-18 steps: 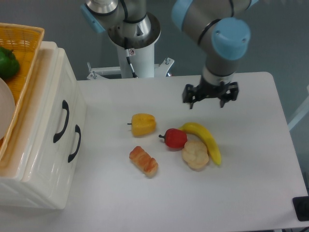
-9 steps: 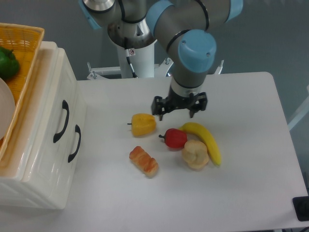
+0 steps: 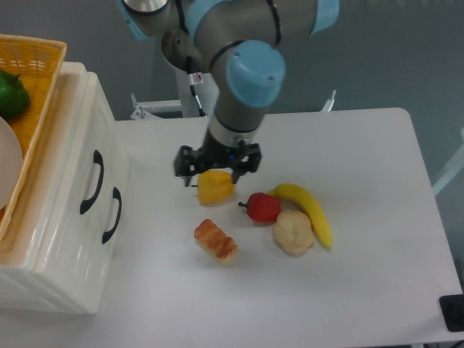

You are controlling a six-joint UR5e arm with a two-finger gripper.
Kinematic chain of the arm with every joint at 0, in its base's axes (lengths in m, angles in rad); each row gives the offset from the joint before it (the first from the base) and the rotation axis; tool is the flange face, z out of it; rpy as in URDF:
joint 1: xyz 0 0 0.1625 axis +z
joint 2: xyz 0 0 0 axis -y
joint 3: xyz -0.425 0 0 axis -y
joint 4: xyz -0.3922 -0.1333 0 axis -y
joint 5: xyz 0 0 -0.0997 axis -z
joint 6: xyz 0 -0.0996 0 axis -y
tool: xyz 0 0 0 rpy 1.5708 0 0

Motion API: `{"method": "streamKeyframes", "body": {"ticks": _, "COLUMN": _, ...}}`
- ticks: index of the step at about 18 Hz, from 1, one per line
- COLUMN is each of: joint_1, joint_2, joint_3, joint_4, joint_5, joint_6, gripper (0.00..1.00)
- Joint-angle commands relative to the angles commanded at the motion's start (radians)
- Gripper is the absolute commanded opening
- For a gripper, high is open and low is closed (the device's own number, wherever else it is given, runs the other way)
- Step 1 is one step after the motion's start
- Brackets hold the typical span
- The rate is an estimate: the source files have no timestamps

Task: Slide open the top white drawer
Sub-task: 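Move the gripper across the table toward the upper drawer's black handle, then hook the gripper fingers around the upper drawer's black handle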

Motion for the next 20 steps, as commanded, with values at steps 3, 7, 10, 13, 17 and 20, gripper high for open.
{"method": "streamKeyframes", "body": {"ticks": 3, "joint_1": -0.035, "joint_2": 0.000, "joint_3": 0.000, "joint_4": 0.000, "joint_5": -0.017, "joint_6": -0.052, "gripper": 1.00}}
{"method": "streamKeyframes", "body": {"ticks": 7, "joint_1": -0.072, "joint_2": -0.011, "joint_3": 0.000, "joint_4": 0.002, "joint_5": -0.038, "joint_6": -0.054, "gripper": 1.00}}
{"method": "streamKeyframes", "body": {"ticks": 10, "joint_1": -0.097, "joint_2": -0.023, "joint_3": 0.000, "joint_4": -0.002, "joint_5": -0.064, "joint_6": -0.052, "gripper": 1.00}}
{"method": "streamKeyframes", "body": {"ticks": 13, "joint_1": -0.098, "joint_2": -0.023, "joint_3": 0.000, "joint_4": -0.002, "joint_5": -0.084, "joint_6": -0.046, "gripper": 1.00}}
{"method": "streamKeyframes", "body": {"ticks": 17, "joint_1": -0.097, "joint_2": -0.025, "joint_3": -0.003, "joint_4": -0.005, "joint_5": -0.084, "joint_6": -0.045, "gripper": 1.00}}
{"method": "streamKeyframes", "body": {"ticks": 20, "joint_1": -0.097, "joint_2": -0.029, "joint_3": -0.005, "joint_4": -0.006, "joint_5": -0.089, "joint_6": -0.043, "gripper": 1.00}}
